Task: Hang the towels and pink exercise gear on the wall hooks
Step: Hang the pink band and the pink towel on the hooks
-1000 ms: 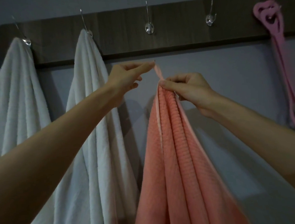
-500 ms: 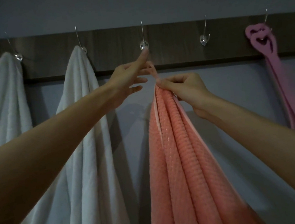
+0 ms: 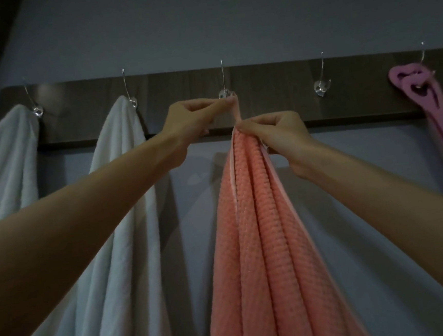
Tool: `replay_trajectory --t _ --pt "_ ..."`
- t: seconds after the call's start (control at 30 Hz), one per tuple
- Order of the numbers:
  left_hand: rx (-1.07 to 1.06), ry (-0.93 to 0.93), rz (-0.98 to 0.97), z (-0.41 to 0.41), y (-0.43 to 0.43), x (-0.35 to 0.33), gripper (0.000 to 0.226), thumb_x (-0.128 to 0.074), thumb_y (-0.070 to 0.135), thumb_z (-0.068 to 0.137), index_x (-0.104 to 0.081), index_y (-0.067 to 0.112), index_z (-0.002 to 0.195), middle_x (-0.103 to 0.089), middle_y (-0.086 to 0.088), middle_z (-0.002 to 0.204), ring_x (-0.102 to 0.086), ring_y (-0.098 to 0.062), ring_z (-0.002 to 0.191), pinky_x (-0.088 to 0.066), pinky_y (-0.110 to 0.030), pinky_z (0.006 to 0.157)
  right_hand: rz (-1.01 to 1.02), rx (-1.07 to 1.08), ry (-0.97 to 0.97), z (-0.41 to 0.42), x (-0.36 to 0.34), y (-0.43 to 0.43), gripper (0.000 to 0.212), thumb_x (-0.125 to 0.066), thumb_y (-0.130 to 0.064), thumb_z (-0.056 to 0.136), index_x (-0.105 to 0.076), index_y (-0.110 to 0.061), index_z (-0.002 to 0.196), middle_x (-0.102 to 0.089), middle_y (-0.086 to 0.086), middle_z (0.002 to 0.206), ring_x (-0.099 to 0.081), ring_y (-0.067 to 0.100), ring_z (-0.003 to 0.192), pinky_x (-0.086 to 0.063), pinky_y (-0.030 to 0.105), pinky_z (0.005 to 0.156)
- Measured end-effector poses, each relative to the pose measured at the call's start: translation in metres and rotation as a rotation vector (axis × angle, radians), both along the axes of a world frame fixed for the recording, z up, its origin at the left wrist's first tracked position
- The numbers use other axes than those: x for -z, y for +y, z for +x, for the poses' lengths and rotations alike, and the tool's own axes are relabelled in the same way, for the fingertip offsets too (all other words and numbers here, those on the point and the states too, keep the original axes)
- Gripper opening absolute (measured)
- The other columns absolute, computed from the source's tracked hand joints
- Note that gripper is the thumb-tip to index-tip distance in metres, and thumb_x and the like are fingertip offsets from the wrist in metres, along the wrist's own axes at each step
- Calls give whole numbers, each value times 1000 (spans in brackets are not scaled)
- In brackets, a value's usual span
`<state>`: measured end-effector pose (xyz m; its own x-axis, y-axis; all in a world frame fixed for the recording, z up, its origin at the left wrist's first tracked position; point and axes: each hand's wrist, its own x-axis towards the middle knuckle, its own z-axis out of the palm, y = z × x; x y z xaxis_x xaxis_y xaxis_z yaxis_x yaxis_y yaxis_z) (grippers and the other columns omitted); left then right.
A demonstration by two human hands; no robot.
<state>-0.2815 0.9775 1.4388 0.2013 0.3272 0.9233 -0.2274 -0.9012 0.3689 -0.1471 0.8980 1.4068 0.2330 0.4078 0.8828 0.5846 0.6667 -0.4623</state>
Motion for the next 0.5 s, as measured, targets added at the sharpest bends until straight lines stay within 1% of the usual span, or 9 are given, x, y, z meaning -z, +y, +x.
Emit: replay_trajectory --t 0.07,0.13,0.17,0.23,0.3,0.33,0.37,0.4,0.5 --pt "-25 -5 34 2 2 -11 17 -73 41 75 -73 28 87 -68 16 88 -56 2 87 -40 -20 73 22 -19 -7 2 -9 4 14 -67 -21 85 -71 -13 95 -61 -8 76 -56 -12 50 -38 2 43" --pt "-62 2 56 5 5 -21 16 -71 40 77 -72 28 88 -67 13 96 -55 -1 97 -41 -21 81 29 -14 -15 4 -19 9 19 -67 -22 85 -70 -11 100 -61 -7 77 -57 -6 58 -36 2 41" --pt "-78 -2 58 7 8 -26 18 -70 39 77 -71 26 89 -67 11 100 -55 -3 101 -40 -20 81 33 -13 -14 5 -23 12 21 -67 -22 84 -70 -11 101 -62 -6 78 -57 -3 62 -38 2 42" --pt "-91 -28 51 12 12 -34 25 -70 37 78 -71 20 96 -68 6 103 -58 -2 99 -41 -13 75 48 -18 4 7 -33 20 22 -69 -22 83 -70 -10 101 -64 -4 78 -58 1 65 -42 4 44" --pt "-82 -59 37 16 14 -40 28 -69 32 81 -70 14 103 -67 5 95 -62 6 79 -44 -4 58 53 -26 30 7 -42 26 21 -69 -21 83 -70 -10 100 -64 -3 78 -59 3 64 -44 6 43" --pt "-74 -71 18 18 14 -42 29 -67 29 83 -69 12 106 -65 7 90 -61 7 69 -43 -2 51 55 -25 37 7 -46 28 20 -69 -22 83 -69 -11 100 -64 -3 78 -59 3 65 -44 7 42" --pt "-64 -81 -7 20 15 -44 29 -66 28 85 -67 11 109 -63 7 86 -60 5 66 -44 -3 48 58 -20 44 7 -50 30 20 -69 -23 83 -69 -12 99 -64 -3 79 -60 4 65 -44 8 42" --pt "-47 -93 -40 22 15 -45 30 -65 27 86 -66 11 111 -62 7 85 -59 1 67 -47 -6 48 63 -16 54 7 -54 32 20 -70 -23 82 -69 -13 98 -64 -2 80 -60 5 66 -45 9 44" --pt "-21 -136 -109 28 16 -48 30 -65 26 86 -65 10 112 -60 4 82 -58 -6 68 -50 -11 45 71 -21 88 7 -65 39 20 -72 -21 80 -69 -11 98 -66 2 82 -64 9 68 -51 16 54"
